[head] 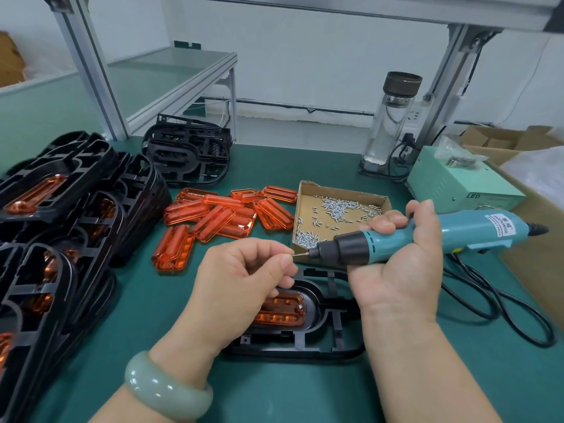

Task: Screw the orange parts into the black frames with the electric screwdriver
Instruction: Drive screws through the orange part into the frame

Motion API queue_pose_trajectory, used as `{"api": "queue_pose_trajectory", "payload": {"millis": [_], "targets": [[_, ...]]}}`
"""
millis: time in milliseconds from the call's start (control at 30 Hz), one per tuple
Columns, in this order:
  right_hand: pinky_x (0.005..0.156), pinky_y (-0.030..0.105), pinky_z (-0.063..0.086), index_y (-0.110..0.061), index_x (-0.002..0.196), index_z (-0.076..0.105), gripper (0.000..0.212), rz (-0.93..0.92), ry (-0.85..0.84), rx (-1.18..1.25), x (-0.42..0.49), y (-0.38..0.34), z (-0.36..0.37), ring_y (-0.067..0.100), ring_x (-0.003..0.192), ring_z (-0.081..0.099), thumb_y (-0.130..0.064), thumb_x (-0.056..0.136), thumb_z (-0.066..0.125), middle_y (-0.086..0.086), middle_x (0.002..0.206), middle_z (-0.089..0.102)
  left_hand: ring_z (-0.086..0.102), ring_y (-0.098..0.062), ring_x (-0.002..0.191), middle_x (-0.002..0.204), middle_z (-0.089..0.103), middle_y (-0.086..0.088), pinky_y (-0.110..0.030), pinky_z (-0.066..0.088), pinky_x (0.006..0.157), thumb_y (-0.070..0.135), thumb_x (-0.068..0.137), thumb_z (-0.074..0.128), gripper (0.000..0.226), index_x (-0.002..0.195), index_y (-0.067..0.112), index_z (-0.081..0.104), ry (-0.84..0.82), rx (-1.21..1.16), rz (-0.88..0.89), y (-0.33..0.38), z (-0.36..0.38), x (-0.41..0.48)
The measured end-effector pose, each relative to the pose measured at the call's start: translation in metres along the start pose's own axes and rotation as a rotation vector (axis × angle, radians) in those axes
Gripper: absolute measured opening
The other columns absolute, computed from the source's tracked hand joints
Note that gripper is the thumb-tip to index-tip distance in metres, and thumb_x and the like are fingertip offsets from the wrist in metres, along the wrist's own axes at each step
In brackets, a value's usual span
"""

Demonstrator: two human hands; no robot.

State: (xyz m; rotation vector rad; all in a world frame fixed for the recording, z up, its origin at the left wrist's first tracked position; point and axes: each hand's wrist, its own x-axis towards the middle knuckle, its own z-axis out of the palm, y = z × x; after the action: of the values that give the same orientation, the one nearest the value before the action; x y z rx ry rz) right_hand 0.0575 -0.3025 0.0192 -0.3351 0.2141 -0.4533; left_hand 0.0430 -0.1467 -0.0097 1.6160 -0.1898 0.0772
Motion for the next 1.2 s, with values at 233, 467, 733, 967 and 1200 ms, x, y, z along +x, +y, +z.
{"api": "queue_pose_trajectory", "payload": {"millis": [233,467,733,967,1200], "targets": [[0.052,0.017,0.040,-0.023,0.071,0.050,0.024,-0.021,-0.041,-0.015,0.000,-0.002,0.000,0.004,0.047,0.043,-0.027,0.093,0.059,-0.010,0.061,0.045,0.068,-0.010,0.061,0.069,0.073,0.000,-0.014,0.049,0.051,0.005,0.081,0.068,0.018,0.076,0.023,0.072,-0.006,0.038,0.043,0.000,0.000,-0.001],[0.053,0.017,0.040,-0.023,0.074,0.051,0.022,-0.019,-0.028,0.002,0.004,-0.005,-0.001,0.004,0.048,0.044,-0.029,0.094,0.059,-0.010,0.061,0.045,0.070,-0.013,0.067,0.072,0.073,-0.001,-0.015,0.051,0.056,0.017,0.075,0.074,0.013,0.086,0.025,0.072,-0.010,-0.015,0.021,0.001,0.001,-0.002],[0.054,0.017,0.041,-0.024,0.076,0.051,0.019,-0.028,-0.061,-0.035,0.003,-0.001,-0.003,0.005,0.047,0.043,-0.030,0.091,0.062,-0.011,0.060,0.045,0.068,-0.010,0.059,0.069,0.072,0.002,-0.011,0.047,0.051,0.009,0.081,0.068,0.015,0.078,0.023,0.071,0.004,0.058,0.048,-0.001,0.000,-0.001],[0.052,0.017,0.041,-0.025,0.076,0.051,0.021,-0.040,-0.062,-0.101,0.007,-0.008,-0.002,0.004,0.046,0.043,-0.032,0.093,0.059,-0.011,0.059,0.045,0.062,0.003,0.068,0.077,0.070,0.019,-0.004,0.044,0.066,0.015,0.077,0.074,0.021,0.077,0.036,0.070,0.017,0.415,0.087,-0.002,-0.027,0.009],[0.054,0.019,0.040,-0.025,0.076,0.050,0.021,-0.043,-0.052,-0.122,0.008,-0.008,-0.003,0.004,0.047,0.044,-0.030,0.094,0.060,-0.011,0.058,0.046,0.058,0.006,0.058,0.070,0.064,0.024,-0.009,0.039,0.056,0.029,0.072,0.080,0.018,0.077,0.040,0.067,-0.253,0.701,-0.206,-0.010,-0.050,0.006]]}}
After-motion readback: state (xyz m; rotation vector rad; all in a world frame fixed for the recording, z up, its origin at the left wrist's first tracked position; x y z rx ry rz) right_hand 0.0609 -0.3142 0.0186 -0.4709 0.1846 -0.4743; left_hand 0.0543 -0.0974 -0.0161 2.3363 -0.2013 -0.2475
